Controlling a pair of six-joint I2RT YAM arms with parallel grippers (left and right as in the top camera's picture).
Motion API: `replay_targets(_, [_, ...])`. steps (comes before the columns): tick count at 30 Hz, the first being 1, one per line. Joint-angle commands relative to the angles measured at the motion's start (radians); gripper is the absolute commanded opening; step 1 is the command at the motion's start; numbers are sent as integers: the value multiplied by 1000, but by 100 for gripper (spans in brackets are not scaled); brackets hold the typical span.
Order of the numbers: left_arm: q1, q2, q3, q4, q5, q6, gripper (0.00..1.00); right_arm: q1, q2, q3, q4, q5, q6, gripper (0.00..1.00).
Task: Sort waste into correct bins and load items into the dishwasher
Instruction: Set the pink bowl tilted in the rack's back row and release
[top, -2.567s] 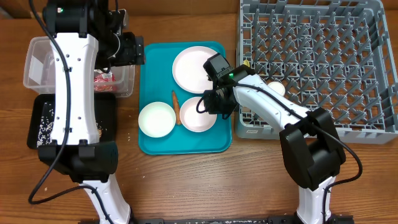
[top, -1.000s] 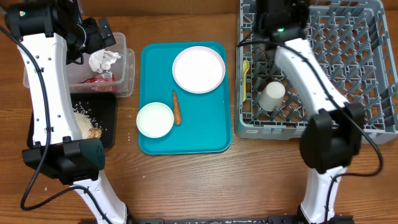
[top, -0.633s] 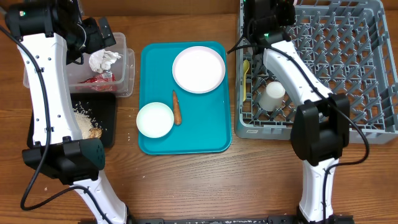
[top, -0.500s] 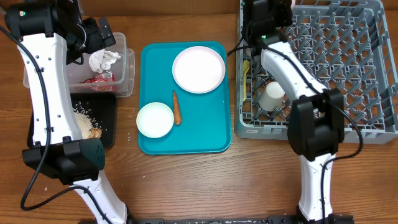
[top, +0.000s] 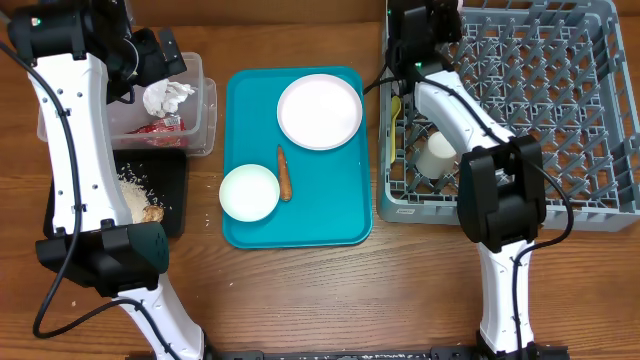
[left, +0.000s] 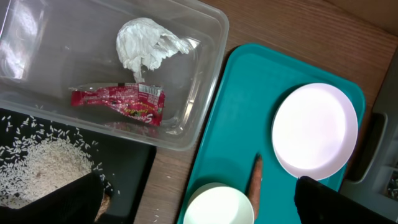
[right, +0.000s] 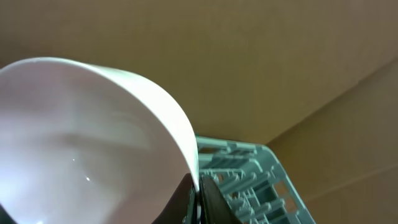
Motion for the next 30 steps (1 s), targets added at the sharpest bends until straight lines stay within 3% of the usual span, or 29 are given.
replay_targets(1, [-7, 0, 12, 1, -8, -10, 100, -9, 35, 8, 14, -32, -24, 5])
replay_targets(11, [-7, 0, 12, 1, -8, -10, 100, -12, 51, 8, 55, -26, -23, 5])
replay_targets(27, [-7, 0, 12, 1, -8, -10, 100, 38, 54, 8, -37, 87, -23, 5])
replay_targets(30, [-7, 0, 12, 1, -8, -10, 100, 71, 54, 8, -35, 116, -23, 10])
